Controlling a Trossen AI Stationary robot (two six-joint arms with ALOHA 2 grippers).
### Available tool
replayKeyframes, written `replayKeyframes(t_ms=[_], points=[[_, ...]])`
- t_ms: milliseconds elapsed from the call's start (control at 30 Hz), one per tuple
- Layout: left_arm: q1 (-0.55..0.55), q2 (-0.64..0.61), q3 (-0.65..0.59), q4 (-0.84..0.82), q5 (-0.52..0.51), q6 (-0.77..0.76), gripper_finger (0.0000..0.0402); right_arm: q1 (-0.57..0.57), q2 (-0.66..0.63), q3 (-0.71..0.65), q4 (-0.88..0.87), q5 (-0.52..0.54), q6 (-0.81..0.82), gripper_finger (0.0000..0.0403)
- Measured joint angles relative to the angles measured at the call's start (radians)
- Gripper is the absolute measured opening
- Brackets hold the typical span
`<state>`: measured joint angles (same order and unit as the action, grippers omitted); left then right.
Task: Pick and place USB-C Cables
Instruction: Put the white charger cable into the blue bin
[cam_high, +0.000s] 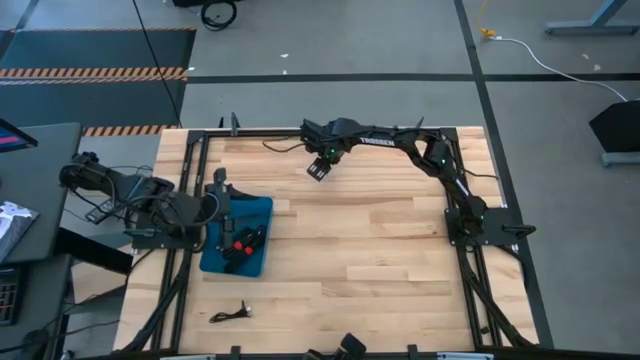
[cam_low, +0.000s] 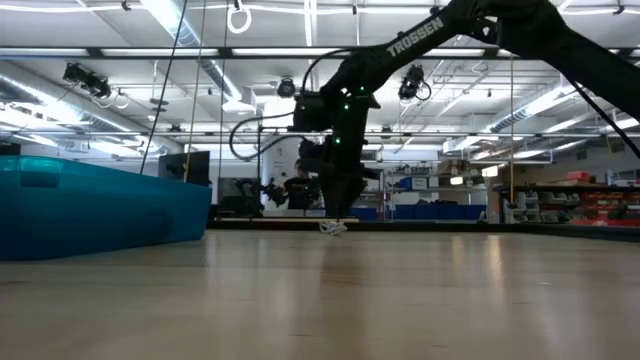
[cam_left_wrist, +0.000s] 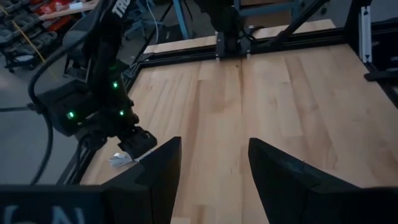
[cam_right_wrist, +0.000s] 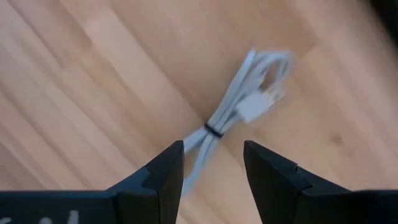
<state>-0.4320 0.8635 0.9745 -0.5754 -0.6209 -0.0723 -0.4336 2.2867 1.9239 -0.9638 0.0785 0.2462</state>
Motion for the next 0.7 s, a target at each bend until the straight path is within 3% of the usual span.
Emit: replayKeyframes(t_ms=[400,500,633,700], points=[[-0.034,-0.001,0.000,0.000,-0.013,-0.023,0.0193,0.017,0.036,0.000,-0.037,-0.020,-0.014,0.0156],[-0.033,-0.001,0.000,-0.001,-0.015,-0.028,0.0191,0.021,0.036,0.000,-0.048,-0.019,-0.029,0.0115],[-0.033,0.000,0.000,-0.002,-0.015,-0.030,0.0190,0.037,0.034,0.000,-0.080,-0.017,-0.071,0.0024],[-0.033,0.000,0.000,-0.013,-0.020,-0.040,0.0190,0.049,0.030,0.000,-0.104,-0.010,-0.096,0.0014]])
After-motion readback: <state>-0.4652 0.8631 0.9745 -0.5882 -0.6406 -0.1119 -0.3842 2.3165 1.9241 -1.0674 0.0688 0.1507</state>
